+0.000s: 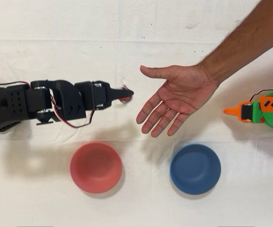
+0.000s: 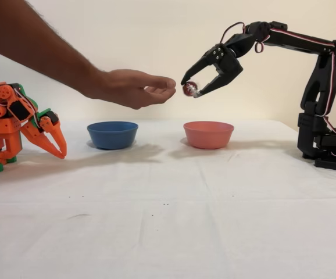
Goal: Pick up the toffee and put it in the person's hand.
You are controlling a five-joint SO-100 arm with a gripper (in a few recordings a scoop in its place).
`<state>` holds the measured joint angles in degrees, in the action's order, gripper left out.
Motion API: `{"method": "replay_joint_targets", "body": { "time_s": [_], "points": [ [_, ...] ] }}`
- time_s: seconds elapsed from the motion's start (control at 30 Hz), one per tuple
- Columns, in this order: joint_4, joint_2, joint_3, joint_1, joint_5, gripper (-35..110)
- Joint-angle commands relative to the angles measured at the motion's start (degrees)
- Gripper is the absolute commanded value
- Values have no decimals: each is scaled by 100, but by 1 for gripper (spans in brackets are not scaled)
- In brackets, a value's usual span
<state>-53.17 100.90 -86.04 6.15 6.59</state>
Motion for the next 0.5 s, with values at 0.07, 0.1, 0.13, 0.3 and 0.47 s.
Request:
{"method": "replay_joint_targets", "body": {
  "time_s": [0.07, 0.1, 0.13, 0.3, 0.47],
  "points": [
    [193, 299, 492, -70, 44, 18],
    [211, 246, 554, -70, 44, 18],
    [220, 202, 606, -70, 44, 18],
    [229, 105, 527, -53, 105, 18],
    [237, -97, 272, 18, 141, 17]
  ]
}}
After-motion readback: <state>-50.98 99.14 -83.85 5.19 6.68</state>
